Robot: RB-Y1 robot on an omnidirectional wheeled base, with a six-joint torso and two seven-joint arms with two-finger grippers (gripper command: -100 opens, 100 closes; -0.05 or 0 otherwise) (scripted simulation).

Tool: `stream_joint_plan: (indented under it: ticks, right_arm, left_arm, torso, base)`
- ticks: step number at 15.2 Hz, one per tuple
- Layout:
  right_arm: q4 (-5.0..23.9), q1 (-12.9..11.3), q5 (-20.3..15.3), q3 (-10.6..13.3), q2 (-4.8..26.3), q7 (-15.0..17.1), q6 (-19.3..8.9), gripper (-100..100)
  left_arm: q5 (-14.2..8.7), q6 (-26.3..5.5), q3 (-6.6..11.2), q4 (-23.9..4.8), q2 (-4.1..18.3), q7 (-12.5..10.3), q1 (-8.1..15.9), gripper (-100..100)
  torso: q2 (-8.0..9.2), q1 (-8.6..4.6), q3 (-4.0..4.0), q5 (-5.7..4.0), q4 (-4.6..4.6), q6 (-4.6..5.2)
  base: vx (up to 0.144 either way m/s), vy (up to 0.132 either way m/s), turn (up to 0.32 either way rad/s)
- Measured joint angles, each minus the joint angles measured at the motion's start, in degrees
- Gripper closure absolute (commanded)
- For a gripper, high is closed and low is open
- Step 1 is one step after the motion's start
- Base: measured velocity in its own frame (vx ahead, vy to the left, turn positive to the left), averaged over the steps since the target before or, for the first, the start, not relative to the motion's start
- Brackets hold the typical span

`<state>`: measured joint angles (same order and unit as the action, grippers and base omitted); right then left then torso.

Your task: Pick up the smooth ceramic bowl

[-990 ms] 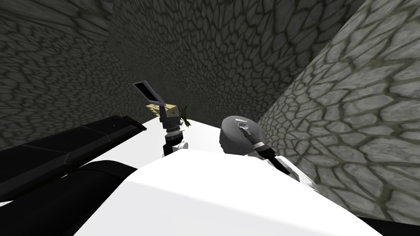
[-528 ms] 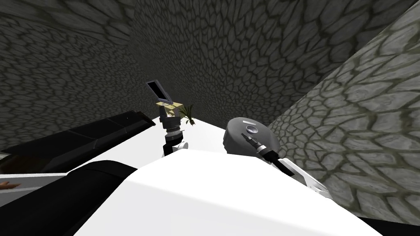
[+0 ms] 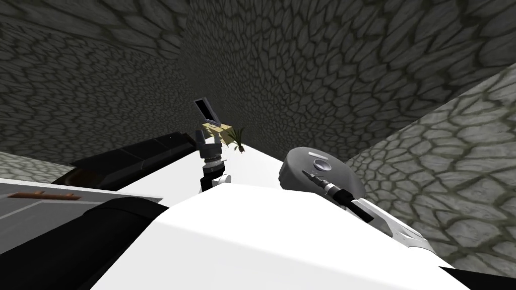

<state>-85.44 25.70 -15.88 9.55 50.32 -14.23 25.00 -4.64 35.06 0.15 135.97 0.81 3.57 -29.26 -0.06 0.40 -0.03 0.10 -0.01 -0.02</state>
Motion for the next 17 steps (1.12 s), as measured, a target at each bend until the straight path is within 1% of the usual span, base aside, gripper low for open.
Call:
stream_joint_plan:
  ticks: [3,7,9,11,13,14,16,17]
  right_arm:
    - [2.7,0.27,-0.79,0.83,2.78,-0.31,-0.82,-100]
    - [7.01,-0.16,-1.98,2.13,4.72,-1.27,-1.17,-100]
    - [9.82,0.11,-2.56,2.59,6.39,-1.8,-0.78,-100]
    - [11.24,0.14,-3.24,3.69,8.97,-1.64,-1.96,-100]
    - [12.4,0.0,-3.71,4.16,8.83,-2.14,-2.62,-100]
    - [13.77,-0.07,-4.0,4.46,9.44,-2.45,-2.29,-100]
    - [15.36,-0.14,-4.46,5.04,10.36,-2.77,-2.51,-100]
    - [16.83,-0.16,-4.82,5.36,10.83,-3.1,-2.31,-100]
  left_arm:
    - [0.0,0.0,0.0,0.0,0.0,0.0,0.0,0]
    - [0.0,0.0,0.01,0.0,0.01,0.0,0.0,0]
    - [0.0,0.0,0.0,0.0,0.0,0.0,0.0,0]
    - [0.0,0.0,0.0,0.0,0.0,0.0,0.0,0]
    - [0.0,0.0,0.01,0.0,0.01,0.0,-0.01,0]
    - [0.0,0.0,0.01,0.0,0.01,0.0,0.0,0]
    - [0.0,0.0,0.01,0.0,0.01,0.0,0.0,0]
    - [0.0,0.0,0.01,0.0,0.01,0.0,0.0,0]
  torso:
    - [0.1,-0.09,0.06,-0.02,0.02,0.0]
    - [0.1,-0.23,0.06,-0.05,0.02,0.04]
    - [0.07,-0.19,0.04,-0.04,0.02,0.01]
    - [0.0,-0.15,0.0,-0.03,0.0,0.0]
    - [0.11,-0.25,0.06,-0.06,0.02,0.06]
    - [0.11,-0.26,0.07,-0.05,0.03,-0.01]
    - [0.12,-0.29,0.07,-0.06,0.03,0.03]
    - [0.11,-0.29,0.07,-0.06,0.03,0.01]
  base:
    - [0.027,0.061,0.144]
    - [0.039,0.045,0.16]
    - [0.052,0.055,0.219]
    - [0.055,0.045,0.134]
    - [0.029,0.022,0.07]
    - [0.041,0.027,0.202]
    - [0.036,0.018,0.109]
    - [0.048,0.025,0.171]
